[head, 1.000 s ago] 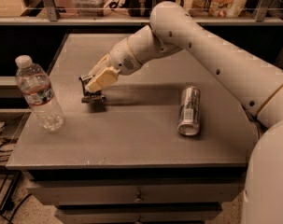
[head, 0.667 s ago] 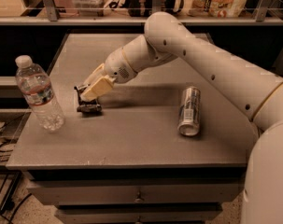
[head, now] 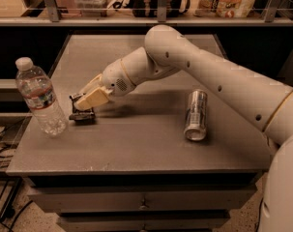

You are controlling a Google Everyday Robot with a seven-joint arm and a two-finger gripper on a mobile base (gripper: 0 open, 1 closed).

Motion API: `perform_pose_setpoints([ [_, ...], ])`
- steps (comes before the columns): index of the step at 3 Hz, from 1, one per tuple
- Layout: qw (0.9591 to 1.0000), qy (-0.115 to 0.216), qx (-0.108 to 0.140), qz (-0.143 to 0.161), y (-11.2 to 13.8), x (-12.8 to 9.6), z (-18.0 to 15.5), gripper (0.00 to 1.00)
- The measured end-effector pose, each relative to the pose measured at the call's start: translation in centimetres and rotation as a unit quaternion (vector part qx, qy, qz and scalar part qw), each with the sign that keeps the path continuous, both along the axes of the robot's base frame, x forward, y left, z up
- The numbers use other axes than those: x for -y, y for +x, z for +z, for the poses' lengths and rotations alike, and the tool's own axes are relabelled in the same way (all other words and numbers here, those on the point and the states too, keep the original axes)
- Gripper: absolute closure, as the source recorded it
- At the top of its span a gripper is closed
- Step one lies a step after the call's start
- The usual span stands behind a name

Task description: Move rxbar chocolate near water bottle

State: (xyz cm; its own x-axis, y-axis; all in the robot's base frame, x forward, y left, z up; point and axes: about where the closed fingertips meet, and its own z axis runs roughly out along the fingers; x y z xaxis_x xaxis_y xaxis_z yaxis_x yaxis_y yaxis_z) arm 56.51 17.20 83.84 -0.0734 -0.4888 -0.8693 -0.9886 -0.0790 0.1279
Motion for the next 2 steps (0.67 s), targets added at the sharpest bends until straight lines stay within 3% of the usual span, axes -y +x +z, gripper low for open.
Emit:
perform_pose_setpoints([
  [1,1.0,0.001,-0.001,-0.001,-0.46,-0.36,0.16,0.13],
  [2,1.0,0.0,-0.001,0.001,-0.57,-0.54,0.1,0.0],
])
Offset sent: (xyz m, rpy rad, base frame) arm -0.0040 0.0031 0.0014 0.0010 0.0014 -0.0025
